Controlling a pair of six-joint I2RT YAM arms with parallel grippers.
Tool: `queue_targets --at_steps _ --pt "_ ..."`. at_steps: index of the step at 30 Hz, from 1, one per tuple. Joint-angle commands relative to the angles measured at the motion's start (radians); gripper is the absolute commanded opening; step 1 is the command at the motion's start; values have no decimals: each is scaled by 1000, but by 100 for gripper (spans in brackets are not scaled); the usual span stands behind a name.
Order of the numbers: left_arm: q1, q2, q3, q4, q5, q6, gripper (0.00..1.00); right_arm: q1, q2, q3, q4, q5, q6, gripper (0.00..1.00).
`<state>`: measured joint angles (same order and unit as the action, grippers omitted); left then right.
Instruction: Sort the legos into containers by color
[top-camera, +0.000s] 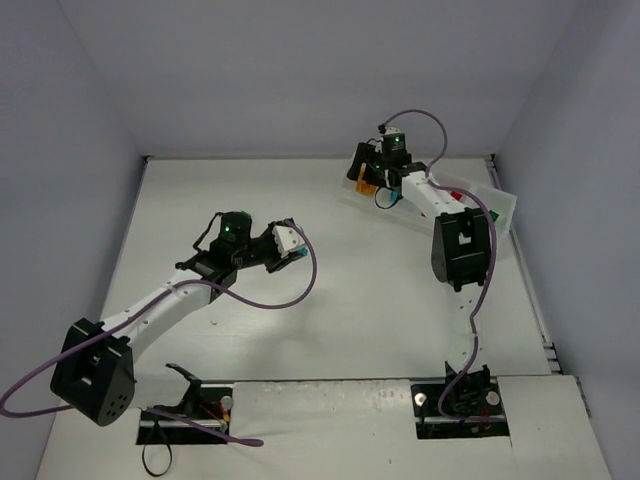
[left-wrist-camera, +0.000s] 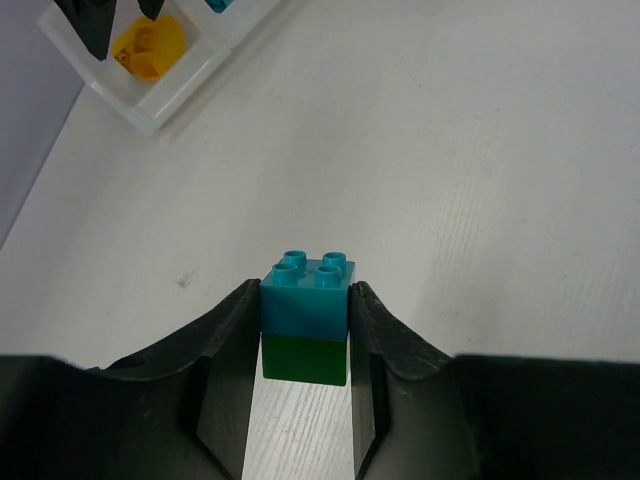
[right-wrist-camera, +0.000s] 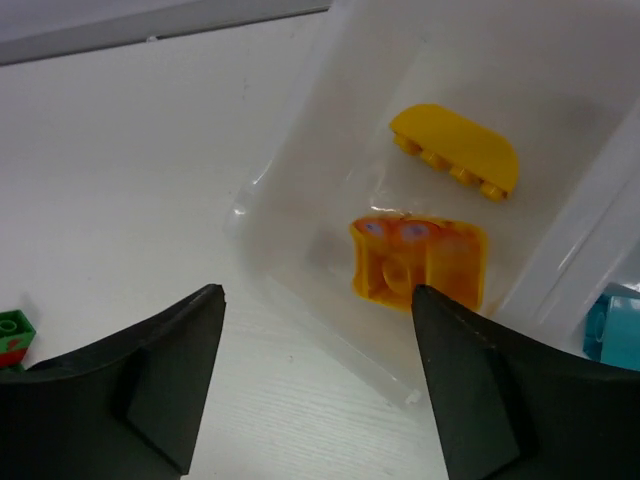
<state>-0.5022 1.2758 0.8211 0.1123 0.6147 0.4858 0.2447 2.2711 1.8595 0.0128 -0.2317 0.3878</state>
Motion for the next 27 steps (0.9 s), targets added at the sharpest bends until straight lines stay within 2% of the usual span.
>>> queue_targets --at_steps 1,4,10,12,15,18,27 --pt "-1 -36 0 76 42 -21 0 -4 -77 49 27 14 -10 74" --pt "-1 -39 3 76 46 -15 0 -1 -149 -23 42 -66 -3 82" --pt "1 -43 12 87 39 3 0 56 -378 -267 84 -351 39 72" --pt "-1 -38 19 86 30 17 0 82 -451 -322 82 -432 51 72" --pt "-1 -35 33 86 20 28 0 137 -530 -414 82 -481 69 73" --pt "-1 -30 44 95 10 31 0 182 -573 -482 85 -530 105 79" --pt "-1 -13 73 116 -18 34 0 271 -656 -608 104 -548 126 80"
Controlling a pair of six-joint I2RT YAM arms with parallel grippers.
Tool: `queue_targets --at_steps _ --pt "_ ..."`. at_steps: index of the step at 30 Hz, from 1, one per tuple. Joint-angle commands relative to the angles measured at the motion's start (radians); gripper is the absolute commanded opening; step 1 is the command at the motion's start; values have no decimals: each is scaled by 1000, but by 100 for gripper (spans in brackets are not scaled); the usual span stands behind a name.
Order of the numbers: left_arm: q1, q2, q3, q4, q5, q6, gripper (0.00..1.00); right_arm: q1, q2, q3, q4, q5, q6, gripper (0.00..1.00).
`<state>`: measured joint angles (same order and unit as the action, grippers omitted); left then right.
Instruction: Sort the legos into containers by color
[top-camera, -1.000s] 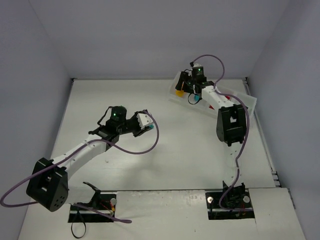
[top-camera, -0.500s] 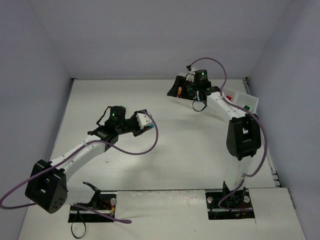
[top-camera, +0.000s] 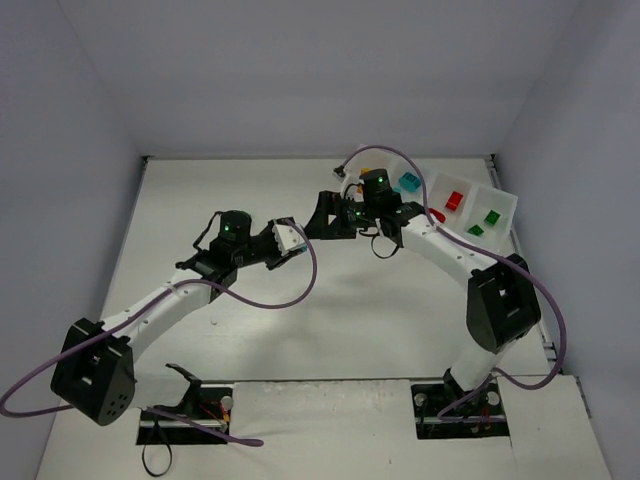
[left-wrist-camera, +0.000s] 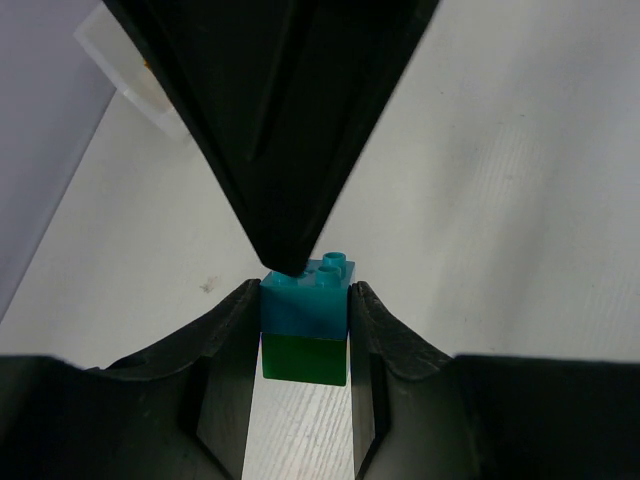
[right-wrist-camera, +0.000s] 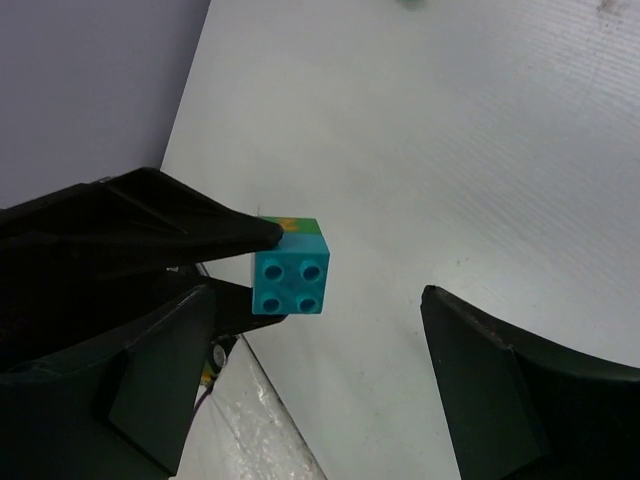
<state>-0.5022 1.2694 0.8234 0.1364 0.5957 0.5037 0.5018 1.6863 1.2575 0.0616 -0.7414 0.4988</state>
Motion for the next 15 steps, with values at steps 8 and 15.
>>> queue_targets --at_steps 8,15 --pt "-1 -7 79 111 24 -8 0 56 -74 -23 73 -52 12 78" --pt "-2 -13 68 121 42 -24 0 80 -73 -33 99 -42 18 70"
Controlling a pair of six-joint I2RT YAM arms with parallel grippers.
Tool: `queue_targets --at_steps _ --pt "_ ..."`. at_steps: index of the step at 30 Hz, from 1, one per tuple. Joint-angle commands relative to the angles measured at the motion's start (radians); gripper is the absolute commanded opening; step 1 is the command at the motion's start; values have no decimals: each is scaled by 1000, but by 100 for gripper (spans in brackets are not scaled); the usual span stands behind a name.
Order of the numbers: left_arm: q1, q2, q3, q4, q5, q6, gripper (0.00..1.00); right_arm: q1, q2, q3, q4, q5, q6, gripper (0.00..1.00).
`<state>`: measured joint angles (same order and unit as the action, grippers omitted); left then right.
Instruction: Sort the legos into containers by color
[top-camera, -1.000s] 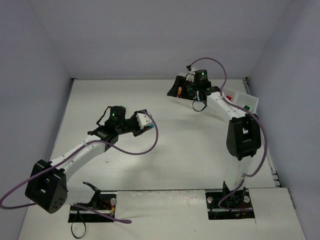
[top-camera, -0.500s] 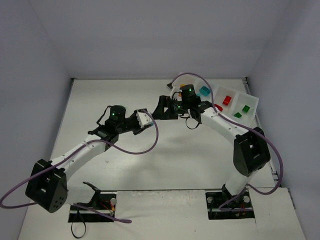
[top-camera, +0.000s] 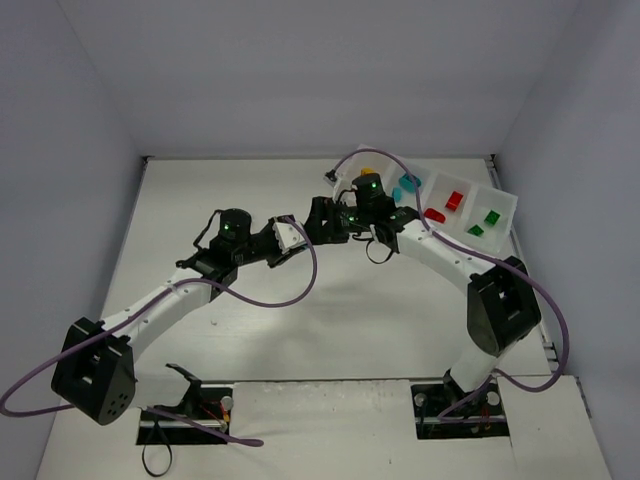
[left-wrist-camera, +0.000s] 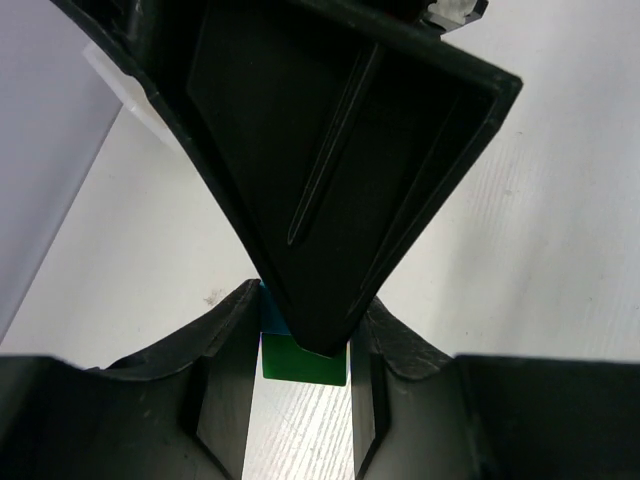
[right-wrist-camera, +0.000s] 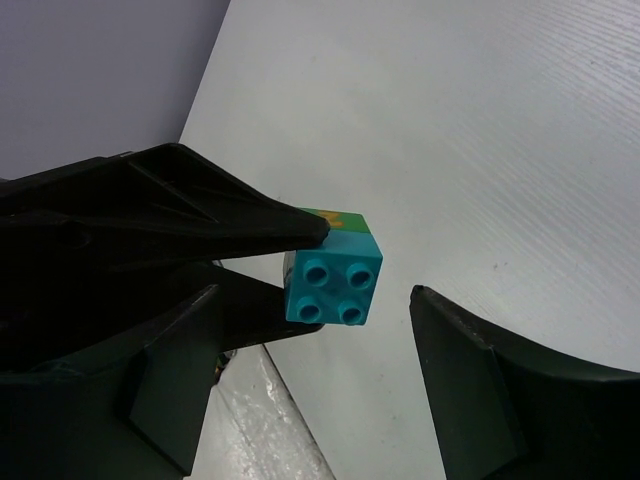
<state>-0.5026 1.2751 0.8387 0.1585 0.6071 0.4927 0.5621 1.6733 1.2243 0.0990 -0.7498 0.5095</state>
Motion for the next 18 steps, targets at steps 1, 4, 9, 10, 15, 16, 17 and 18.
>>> queue_targets --at_steps 1,4,9,10,15,16,17,18 --pt "-4 -19 51 99 33 -14 0 19 -58 -2 67 -36 9 70" --pt "-5 -33 45 104 37 -19 0 19 -47 -3 74 -39 9 66" --pt "-5 -48 33 110 37 -29 0 19 -47 -12 88 -36 9 39" --pt "-4 -51 30 116 39 -32 0 19 -49 -13 90 -34 8 33" --pt "-5 -68 8 119 19 -46 26 16 -70 -28 90 -25 -12 0" --pt "-5 -78 2 118 13 -43 32 15 -78 -31 90 -23 -17 0" --pt "-5 -83 -4 115 13 -42 44 12 -81 -32 88 -28 -25 0" --pt "-4 -88 -6 95 13 -37 45 6 -84 -35 87 -28 -26 0"
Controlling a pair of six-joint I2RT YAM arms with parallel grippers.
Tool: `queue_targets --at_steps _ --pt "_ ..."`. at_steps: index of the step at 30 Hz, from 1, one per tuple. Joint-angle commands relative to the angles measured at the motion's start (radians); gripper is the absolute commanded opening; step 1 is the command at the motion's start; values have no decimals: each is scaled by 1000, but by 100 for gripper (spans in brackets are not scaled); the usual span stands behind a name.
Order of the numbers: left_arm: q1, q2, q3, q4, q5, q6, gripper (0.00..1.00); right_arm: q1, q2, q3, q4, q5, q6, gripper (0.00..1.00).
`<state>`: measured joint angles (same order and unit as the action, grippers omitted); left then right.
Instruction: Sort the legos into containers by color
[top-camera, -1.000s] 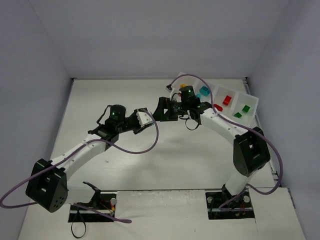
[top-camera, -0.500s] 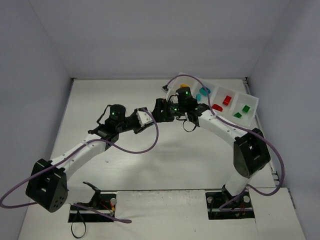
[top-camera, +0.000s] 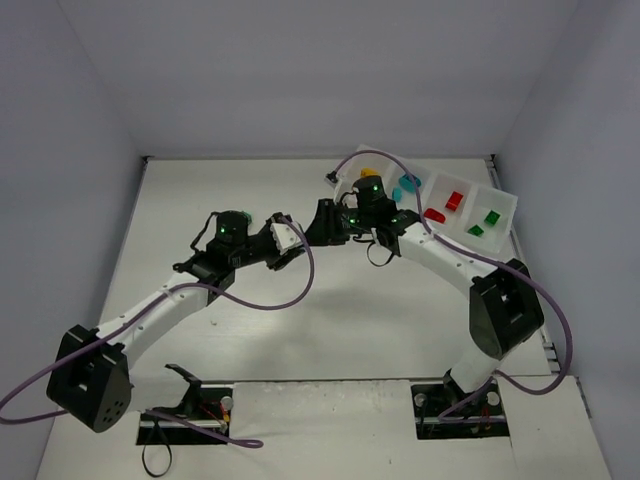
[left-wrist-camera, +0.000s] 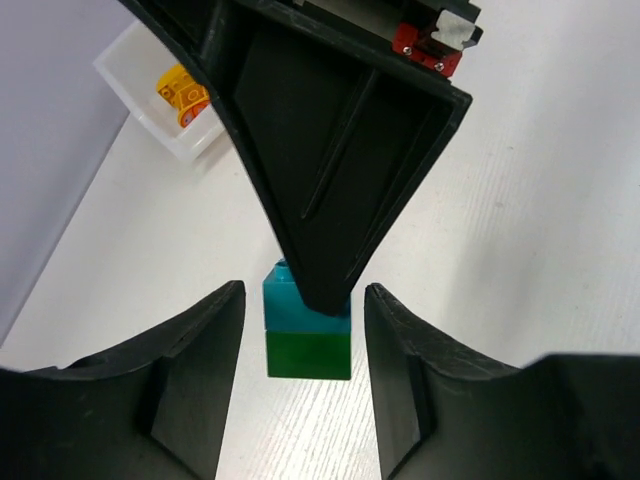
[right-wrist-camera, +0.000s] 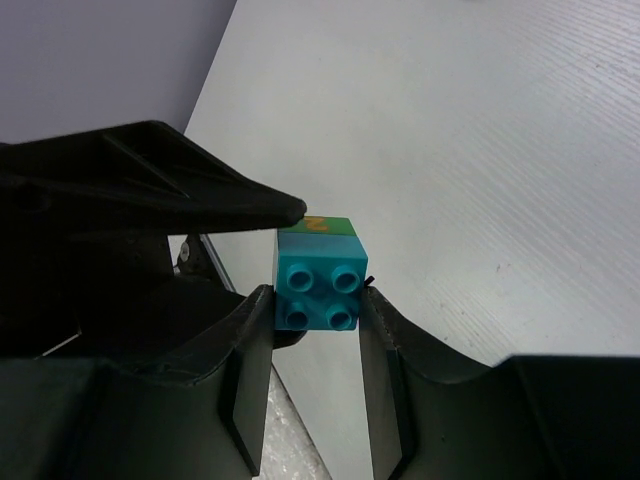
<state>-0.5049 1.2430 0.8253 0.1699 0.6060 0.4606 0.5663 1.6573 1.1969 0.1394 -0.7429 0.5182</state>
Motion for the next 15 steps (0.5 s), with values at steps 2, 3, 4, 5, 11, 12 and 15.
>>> queue_targets --at_steps 2,3,4,5,11,12,15 --pt "-3 -66 9 53 17 16 47 -3 -73 -10 45 -49 -40 0" --pt "-3 -70 5 42 15 18 51 -5 -74 -10 45 -50 -43 0" --pt "-3 -79 -2 40 12 21 54 -6 -79 -10 45 -50 -43 0" --pt "-1 -83 -6 39 -1 27 56 -8 -80 -10 43 -50 -44 0" --pt "-1 -90 -3 -3 -6 67 62 -9 -87 -11 42 -67 -49 0" --pt "-1 -85 1 -29 3 76 62 -11 -88 -10 40 -67 -50 0" --pt "-1 -67 18 -61 30 87 62 -14 -90 -8 40 -76 -53 0"
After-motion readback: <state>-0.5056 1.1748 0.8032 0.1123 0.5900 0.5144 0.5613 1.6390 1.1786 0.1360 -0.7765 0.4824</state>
